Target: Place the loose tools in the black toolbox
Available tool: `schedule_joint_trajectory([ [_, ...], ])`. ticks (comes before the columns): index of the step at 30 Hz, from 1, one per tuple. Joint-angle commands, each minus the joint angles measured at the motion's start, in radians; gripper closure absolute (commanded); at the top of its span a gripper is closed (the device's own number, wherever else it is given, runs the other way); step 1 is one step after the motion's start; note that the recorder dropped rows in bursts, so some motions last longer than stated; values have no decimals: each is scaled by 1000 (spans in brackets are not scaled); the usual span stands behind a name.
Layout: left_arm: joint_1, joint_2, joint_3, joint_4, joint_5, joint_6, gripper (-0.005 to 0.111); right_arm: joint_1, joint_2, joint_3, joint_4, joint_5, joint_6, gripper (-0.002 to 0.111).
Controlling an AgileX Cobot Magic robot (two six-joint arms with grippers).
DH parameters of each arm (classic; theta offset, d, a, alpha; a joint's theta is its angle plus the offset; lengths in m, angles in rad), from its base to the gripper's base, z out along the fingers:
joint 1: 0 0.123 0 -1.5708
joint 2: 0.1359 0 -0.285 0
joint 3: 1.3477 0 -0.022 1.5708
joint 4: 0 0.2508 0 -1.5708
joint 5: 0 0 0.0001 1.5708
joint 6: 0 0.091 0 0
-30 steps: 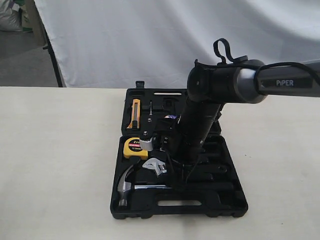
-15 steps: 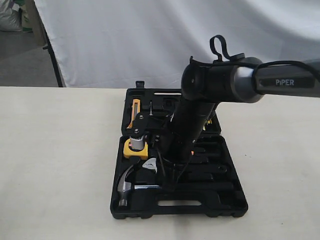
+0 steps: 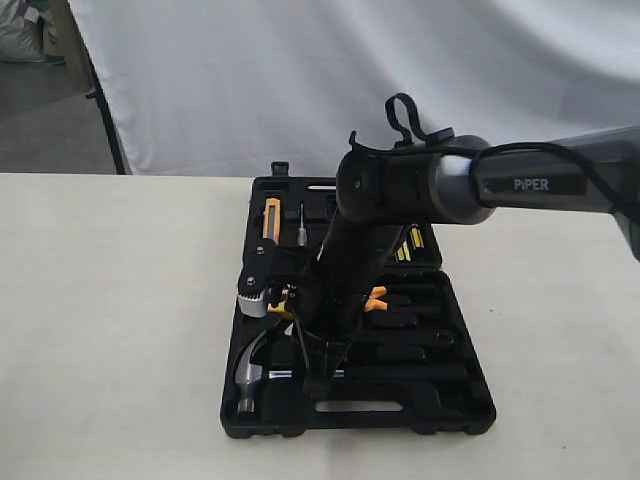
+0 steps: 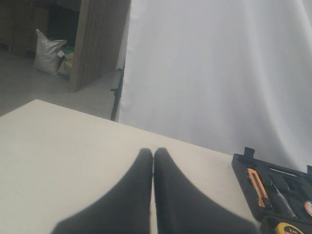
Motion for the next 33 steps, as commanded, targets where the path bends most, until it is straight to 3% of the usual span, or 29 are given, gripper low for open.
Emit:
schedule_joint_trajectory([
  [1,25,-3,-3,4,-7,-5,106,-4,40,2,-16,10,3,104],
  [17,25,-3,-3,4,-7,-5,106,-4,-83,2,-34,105,3,104],
  [24,25,-3,-3,4,-7,-5,106,-4,-140,6,-62,126,101,104],
  [33,25,-3,-3,4,-7,-5,106,-4,-428,288,-351,-201,518,104],
])
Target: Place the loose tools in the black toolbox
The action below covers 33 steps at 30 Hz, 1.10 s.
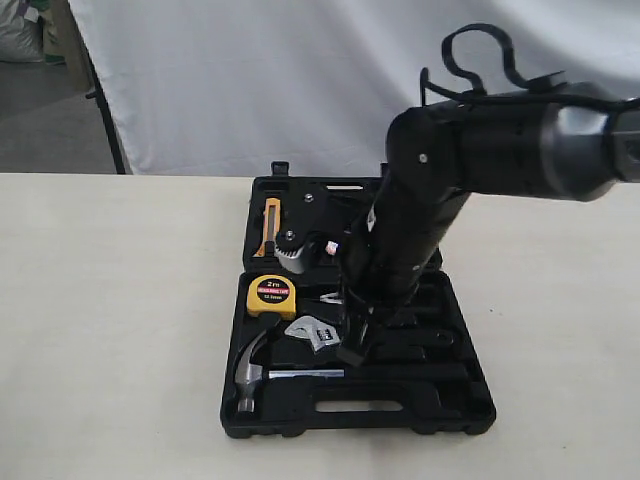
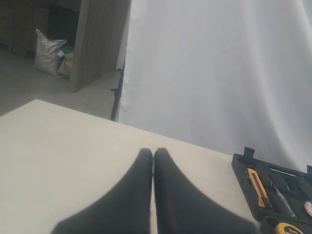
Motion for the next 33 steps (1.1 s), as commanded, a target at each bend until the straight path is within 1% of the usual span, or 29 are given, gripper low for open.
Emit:
schedule_joint_trajectory([
  [1,25,-3,-3,4,-7,-5,106,-4,-187,127,-60,-99,135,104],
  [5,25,-3,-3,4,-7,-5,106,-4,-329,218,-58,-137,214,104],
  [10,25,-3,-3,4,-7,-5,106,-4,-514,365,-52,-154,266,104],
  [15,25,-3,-3,4,-7,-5,106,-4,-684,555,-52,-312,309,104],
  [20,25,-3,-3,4,-7,-5,106,-4,-801,680,-52,-442,360,104],
  [24,25,-3,-3,4,-7,-5,106,-4,-871,740,-10,-496,383,104],
  [30,25,-3,-3,4,-7,-5,106,-4,-930,775,201,-509,383,104],
  [33,25,-3,-3,4,-7,-5,106,-4,-937,775,212,-497,383,104],
])
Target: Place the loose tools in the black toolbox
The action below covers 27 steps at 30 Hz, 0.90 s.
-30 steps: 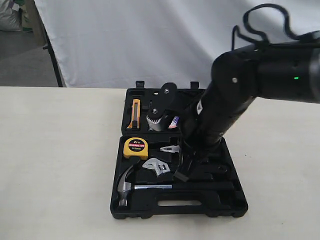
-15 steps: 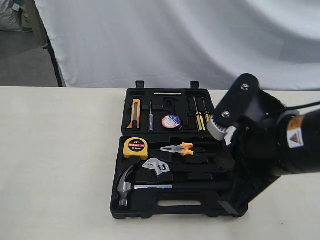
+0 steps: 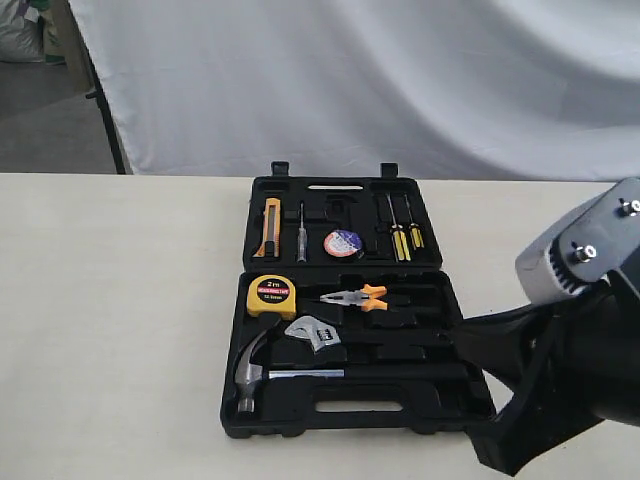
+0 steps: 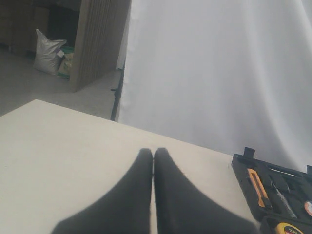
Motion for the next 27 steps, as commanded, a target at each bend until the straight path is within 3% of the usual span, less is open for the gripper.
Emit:
schedule_joint_trajectory([
  [1,25,-3,-3,4,-7,-5,106,-4,-17,7,60,-4,4,104],
  [7,25,-3,-3,4,-7,-5,106,-4,-77,142,78,-150,4,104],
  [15,25,-3,-3,4,-7,-5,106,-4,-362,388,78,-351,58,104],
  [24,25,-3,-3,4,-7,-5,106,-4,-773,526,-21,-337,70,104],
  [27,25,-3,-3,4,-7,-5,106,-4,-886,526,-133,-263,196,104],
])
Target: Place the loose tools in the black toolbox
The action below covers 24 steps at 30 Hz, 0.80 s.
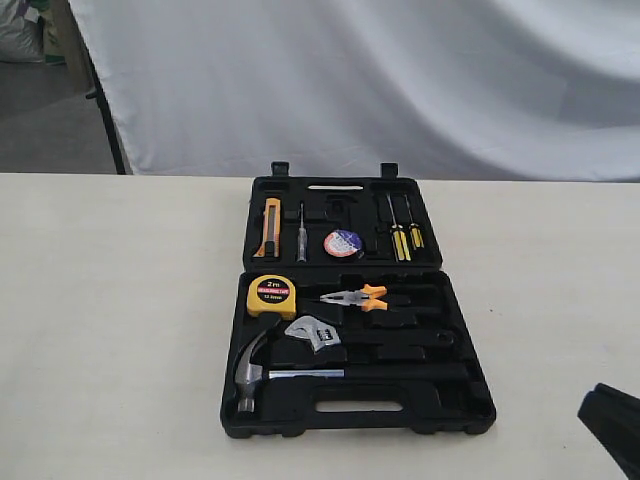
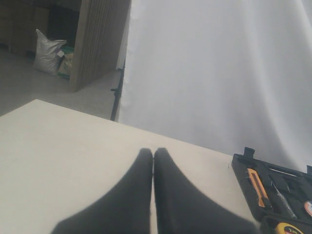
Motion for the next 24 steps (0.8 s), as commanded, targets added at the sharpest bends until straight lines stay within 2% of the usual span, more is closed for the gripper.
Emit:
schedule_joint_trajectory([
  [1,25,-3,-3,4,-7,-5,106,-4,-155,4,-170,81,180,104],
  [4,25,-3,-3,4,-7,-5,106,-2,-155,4,-239,94,290,104],
  [20,25,-3,-3,4,-7,-5,106,-4,-155,4,-239,125,289,104],
  [24,25,-3,-3,4,-7,-5,106,-90,-155,4,-239,125,289,104],
])
